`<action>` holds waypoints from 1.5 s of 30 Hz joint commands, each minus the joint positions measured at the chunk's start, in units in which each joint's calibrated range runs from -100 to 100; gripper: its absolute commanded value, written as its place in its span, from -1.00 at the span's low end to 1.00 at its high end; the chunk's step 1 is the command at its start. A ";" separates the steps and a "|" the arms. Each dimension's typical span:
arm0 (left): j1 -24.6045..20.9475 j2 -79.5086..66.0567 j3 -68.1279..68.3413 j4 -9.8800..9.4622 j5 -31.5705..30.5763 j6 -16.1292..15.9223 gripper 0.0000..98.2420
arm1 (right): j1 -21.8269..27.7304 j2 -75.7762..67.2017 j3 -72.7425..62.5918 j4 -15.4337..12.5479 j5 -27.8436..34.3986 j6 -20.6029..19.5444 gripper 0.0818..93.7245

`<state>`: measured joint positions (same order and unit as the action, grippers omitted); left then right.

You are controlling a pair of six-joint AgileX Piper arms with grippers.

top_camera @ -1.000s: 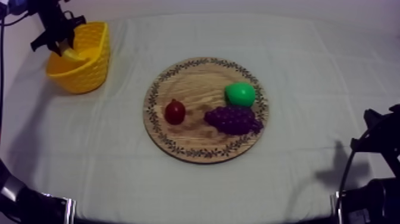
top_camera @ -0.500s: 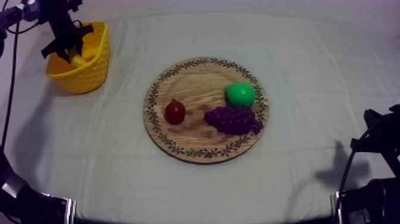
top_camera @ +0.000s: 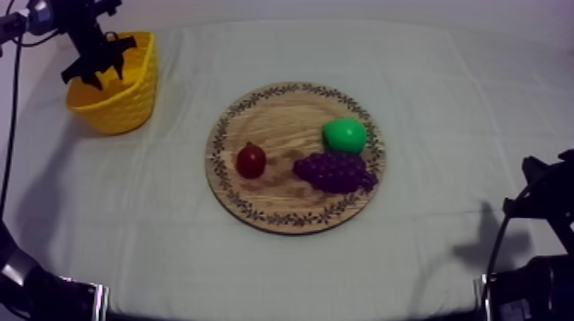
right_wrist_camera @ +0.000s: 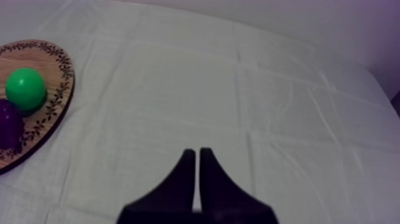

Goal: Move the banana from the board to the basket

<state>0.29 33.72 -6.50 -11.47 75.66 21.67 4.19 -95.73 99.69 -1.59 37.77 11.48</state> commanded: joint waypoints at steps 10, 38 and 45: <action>1.07 -23.44 21.89 5.33 -17.12 -6.46 -0.82 | 0.02 -0.02 -0.03 0.00 -0.03 0.02 -0.99; 1.36 -113.55 93.88 2.45 -44.20 -17.78 -1.00 | 0.02 -0.02 -0.03 0.00 -0.03 0.05 -0.99; 1.53 -123.71 98.63 2.11 -43.35 -19.14 -1.00 | 0.02 -0.02 -0.03 0.00 -0.03 0.06 -0.99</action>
<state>1.69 -84.90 91.04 -9.34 32.23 2.53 4.19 -95.73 99.69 -1.59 37.77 11.51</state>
